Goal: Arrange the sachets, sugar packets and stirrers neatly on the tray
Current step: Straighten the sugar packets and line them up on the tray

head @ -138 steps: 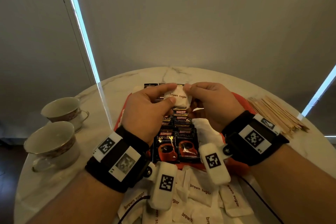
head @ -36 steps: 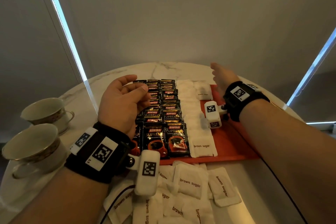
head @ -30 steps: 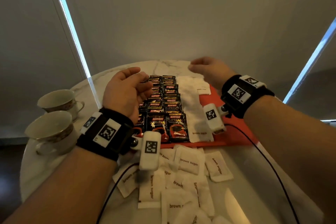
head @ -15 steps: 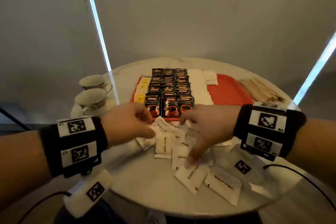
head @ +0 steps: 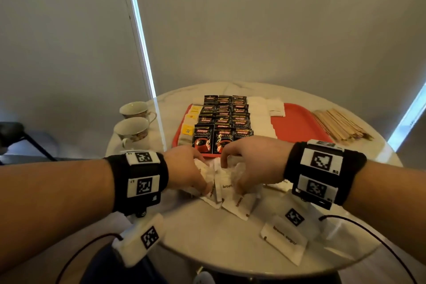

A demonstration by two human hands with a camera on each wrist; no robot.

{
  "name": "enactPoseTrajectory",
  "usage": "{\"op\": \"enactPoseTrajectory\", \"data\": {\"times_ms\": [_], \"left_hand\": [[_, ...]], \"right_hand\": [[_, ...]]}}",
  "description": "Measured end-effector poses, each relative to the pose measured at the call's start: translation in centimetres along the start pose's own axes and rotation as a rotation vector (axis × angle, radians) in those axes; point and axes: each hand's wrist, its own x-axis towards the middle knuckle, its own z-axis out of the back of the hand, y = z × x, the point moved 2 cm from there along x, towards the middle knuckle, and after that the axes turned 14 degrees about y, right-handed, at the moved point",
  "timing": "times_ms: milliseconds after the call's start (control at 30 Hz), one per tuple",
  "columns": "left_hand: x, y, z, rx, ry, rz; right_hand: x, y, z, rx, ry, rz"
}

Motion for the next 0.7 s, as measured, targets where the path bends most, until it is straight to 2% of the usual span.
{"op": "enactPoseTrajectory", "data": {"times_ms": [200, 333, 533, 700], "left_hand": [[0.2, 0.6, 0.2, -0.014, 0.006, -0.039], [0.0, 1.5, 1.1, -0.094, -0.076, -0.089], [-1.0, 1.8, 1.8, -0.562, -0.018, -0.195], [-0.9, 1.4, 2.0, -0.821, -0.024, -0.143]], "right_hand": [[0.3, -0.3, -0.1, 0.095, 0.007, 0.064], [0.6, -0.7, 0.1, 0.148, -0.023, 0.066], [0.2, -1.4, 1.5, 0.351, -0.063, 0.077], [-0.4, -2.3, 3.2, 0.599, -0.1, 0.171]]}}
